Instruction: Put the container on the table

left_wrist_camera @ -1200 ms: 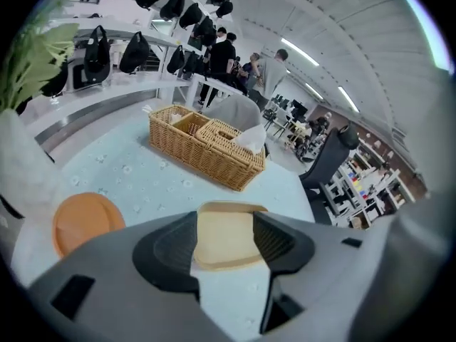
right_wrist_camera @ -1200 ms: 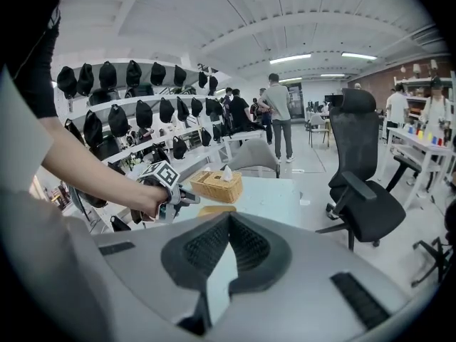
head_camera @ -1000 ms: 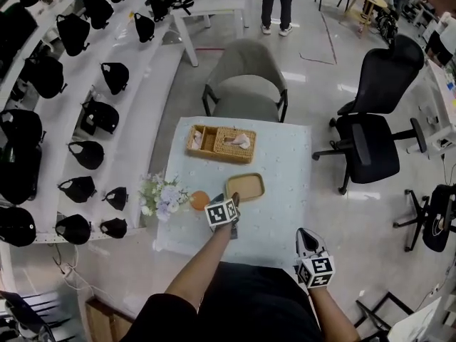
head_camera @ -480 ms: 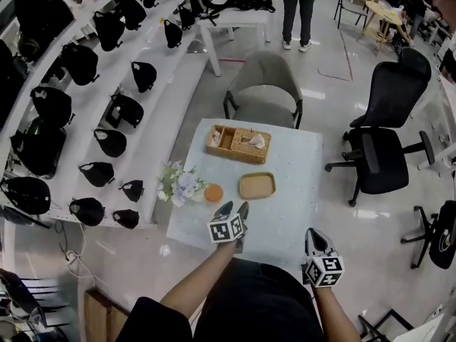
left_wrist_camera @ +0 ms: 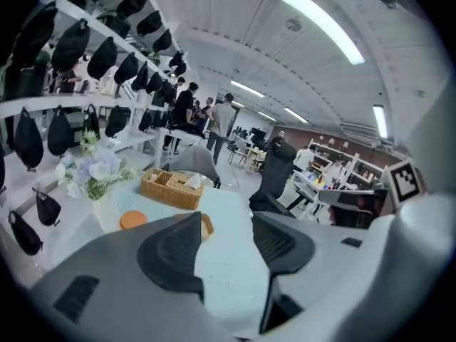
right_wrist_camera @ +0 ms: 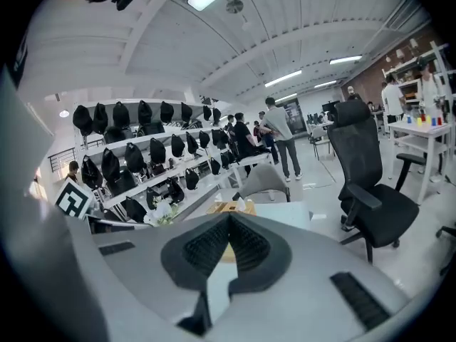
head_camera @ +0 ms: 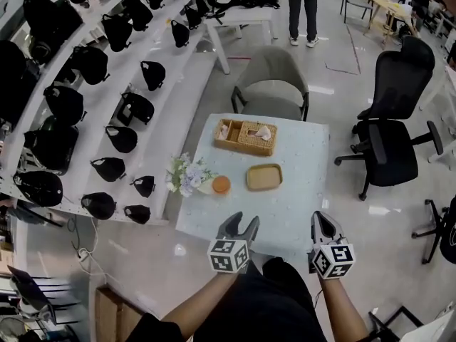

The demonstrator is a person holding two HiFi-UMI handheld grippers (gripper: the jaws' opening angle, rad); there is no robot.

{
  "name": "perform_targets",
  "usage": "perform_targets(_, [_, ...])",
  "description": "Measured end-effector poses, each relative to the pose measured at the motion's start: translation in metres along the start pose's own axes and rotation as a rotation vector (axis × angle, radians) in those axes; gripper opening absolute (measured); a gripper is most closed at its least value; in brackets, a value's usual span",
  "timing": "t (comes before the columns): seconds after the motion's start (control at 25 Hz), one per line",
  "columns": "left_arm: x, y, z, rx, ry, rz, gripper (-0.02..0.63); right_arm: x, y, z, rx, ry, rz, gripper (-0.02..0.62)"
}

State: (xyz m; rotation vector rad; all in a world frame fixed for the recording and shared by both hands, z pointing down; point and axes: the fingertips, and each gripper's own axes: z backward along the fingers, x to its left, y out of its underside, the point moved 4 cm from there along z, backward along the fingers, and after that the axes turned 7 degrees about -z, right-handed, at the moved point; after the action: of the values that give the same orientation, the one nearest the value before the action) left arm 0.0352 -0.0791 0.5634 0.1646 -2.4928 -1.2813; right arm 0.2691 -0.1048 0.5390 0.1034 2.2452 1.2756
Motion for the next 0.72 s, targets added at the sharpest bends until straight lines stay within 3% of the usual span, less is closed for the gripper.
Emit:
perform_targets(0.2, [-0.015, -0.032, 0.029, -0.089, 0.04, -0.1, 0.203, 0.0, -0.002, 0.022, -0.016, 0.058, 0.022, -0.002])
perform_targets(0.32, [-0.003, -0.048, 0.053, -0.152, -0.008, -0.148, 0.135, 0.013, 0.008, 0.027, 0.002, 0.089, 0.017, -0.002])
perform_targets(0.48, [0.018, -0.052, 0.085, -0.193, -0.012, -0.163, 0.034, 0.056, 0.024, 0.025, 0.017, 0.098, 0.033, -0.002])
perform_targets(0.72, [0.043, -0.062, 0.142, -0.24, 0.057, -0.167, 0.014, 0.155, 0.026, 0.026, -0.039, 0.009, 0.004, -0.002])
